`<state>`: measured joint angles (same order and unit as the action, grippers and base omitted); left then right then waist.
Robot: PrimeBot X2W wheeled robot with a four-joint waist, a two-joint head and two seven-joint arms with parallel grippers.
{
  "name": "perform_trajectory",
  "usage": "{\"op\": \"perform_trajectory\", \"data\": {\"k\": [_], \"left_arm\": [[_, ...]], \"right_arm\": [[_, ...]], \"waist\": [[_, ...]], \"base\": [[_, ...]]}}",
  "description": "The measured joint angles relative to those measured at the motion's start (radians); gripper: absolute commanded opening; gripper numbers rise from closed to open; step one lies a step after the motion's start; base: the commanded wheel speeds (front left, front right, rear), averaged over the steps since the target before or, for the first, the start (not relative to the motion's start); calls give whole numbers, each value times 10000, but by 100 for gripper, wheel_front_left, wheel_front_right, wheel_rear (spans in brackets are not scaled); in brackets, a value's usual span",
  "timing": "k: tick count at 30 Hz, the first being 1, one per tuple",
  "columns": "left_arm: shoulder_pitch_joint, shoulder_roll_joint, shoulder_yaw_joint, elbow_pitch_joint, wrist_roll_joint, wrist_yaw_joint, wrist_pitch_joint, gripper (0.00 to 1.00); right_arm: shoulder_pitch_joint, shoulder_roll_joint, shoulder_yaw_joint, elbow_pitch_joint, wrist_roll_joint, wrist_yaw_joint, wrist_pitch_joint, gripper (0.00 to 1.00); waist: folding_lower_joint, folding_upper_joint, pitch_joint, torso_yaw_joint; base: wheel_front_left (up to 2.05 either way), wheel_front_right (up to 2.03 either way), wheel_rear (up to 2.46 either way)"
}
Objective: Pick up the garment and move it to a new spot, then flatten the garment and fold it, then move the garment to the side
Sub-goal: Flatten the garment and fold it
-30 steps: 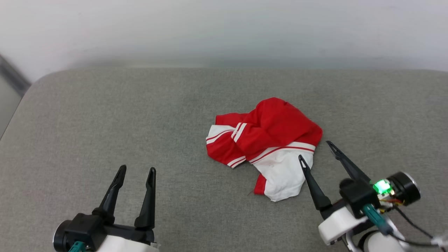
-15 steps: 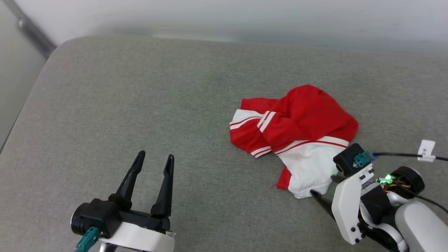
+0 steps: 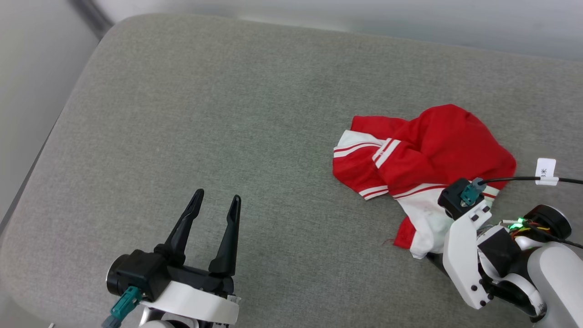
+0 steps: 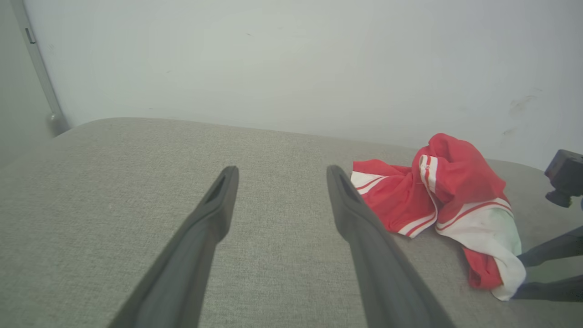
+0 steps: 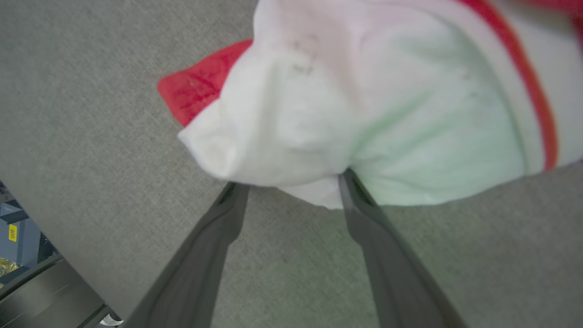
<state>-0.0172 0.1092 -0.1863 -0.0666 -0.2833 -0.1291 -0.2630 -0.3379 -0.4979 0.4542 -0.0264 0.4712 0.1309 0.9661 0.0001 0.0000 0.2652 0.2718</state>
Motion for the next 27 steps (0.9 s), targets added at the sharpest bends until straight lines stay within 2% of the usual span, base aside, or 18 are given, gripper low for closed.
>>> {"op": "perform_trajectory", "data": {"k": [10,11,12,21,27], "left_arm": [[-143,-42,-123,136,-29,0,0,100],[-138,-38,-115,140,-29,0,0,100],[-129,-36,-113,155,-29,0,0,100],[120,-2,84,253,0,0,0,100],[180,-13,148,244,42,0,0,100]], "right_arm": [[-89,-115,180,619,-146,-2,-115,100],[-92,-132,203,681,-132,-2,-157,26],[-100,-169,272,725,-144,-2,-176,0],[221,-784,892,564,130,0,-140,0],[788,-1939,1026,12,203,2,240,0]], "waist": [[0,0,98,529],[0,0,70,550],[0,0,36,563],[-1,0,-442,206],[-1,0,-791,-372]], "base": [[0,0,0],[0,0,0],[0,0,0],[0,0,0],[0,0,0]]}}
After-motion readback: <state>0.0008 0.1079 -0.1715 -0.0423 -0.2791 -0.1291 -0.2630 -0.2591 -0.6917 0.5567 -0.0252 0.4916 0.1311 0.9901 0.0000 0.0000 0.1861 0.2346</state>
